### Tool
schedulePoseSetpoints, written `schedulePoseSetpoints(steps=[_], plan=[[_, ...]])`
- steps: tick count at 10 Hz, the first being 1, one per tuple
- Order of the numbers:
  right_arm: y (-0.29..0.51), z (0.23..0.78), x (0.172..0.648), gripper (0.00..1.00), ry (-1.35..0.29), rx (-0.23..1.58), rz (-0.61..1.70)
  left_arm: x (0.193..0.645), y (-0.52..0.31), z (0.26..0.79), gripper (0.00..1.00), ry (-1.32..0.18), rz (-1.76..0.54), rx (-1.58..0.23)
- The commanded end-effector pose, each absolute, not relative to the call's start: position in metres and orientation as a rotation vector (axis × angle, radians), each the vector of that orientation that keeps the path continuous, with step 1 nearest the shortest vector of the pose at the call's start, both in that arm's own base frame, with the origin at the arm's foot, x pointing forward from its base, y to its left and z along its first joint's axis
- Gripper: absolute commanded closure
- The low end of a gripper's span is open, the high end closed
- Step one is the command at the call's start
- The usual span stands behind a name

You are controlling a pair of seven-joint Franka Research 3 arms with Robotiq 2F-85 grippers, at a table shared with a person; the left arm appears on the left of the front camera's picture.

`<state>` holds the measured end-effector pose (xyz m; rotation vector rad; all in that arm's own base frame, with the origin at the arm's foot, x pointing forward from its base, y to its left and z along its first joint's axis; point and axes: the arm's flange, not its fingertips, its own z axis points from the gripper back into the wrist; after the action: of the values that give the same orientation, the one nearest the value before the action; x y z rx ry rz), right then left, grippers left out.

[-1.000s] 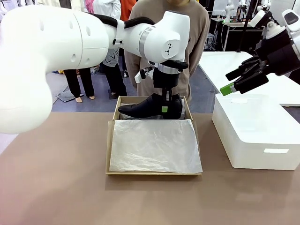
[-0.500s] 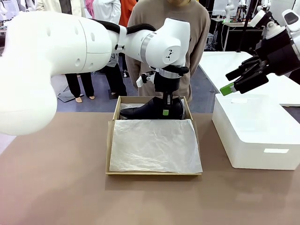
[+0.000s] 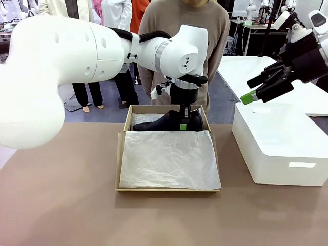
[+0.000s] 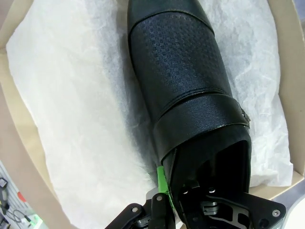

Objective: Pack the shoes into the box.
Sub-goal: Place the other shoe of the Shoes into the Shoes Box.

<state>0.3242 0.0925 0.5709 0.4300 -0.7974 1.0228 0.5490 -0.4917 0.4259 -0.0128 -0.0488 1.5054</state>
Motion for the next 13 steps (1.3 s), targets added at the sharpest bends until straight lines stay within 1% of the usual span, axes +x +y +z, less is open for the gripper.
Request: schedulePoseSetpoints(steps=[1,3,6,8,9,11,12,13], plan=[[0.092,0.571,0.326,0.0,-0.813,0.449,1.033,0.545,-0.491,0.429,1.0,-0.04,1.546,-0.018],[0.092,0.571,0.326,0.0,-0.813,0.449,1.033,0.545,-0.492,0.427,1.0,-0.039,1.527,-0.013],[0.092,0.571,0.326,0.0,-0.813,0.449,1.033,0.545,-0.492,0.437,0.42,-0.027,1.523,-0.004],[0.092,0.571,0.326,0.0,-0.813,0.449,1.033,0.547,-0.493,0.461,0.03,-0.038,1.534,0.008],[0.092,0.571,0.326,0.0,-0.813,0.449,1.033,0.549,-0.493,0.479,0.0,-0.052,1.534,0.014],[0.092,0.571,0.326,0.0,-0.813,0.449,1.033,0.55,-0.489,0.499,0.0,-0.067,1.54,0.023],[0.092,0.571,0.326,0.0,-0.813,0.449,1.033,0.55,-0.483,0.5,0.0,-0.061,1.553,0.039],[0.092,0.571,0.326,0.0,-0.813,0.449,1.033,0.544,-0.483,0.489,0.0,-0.052,1.516,-0.02]])
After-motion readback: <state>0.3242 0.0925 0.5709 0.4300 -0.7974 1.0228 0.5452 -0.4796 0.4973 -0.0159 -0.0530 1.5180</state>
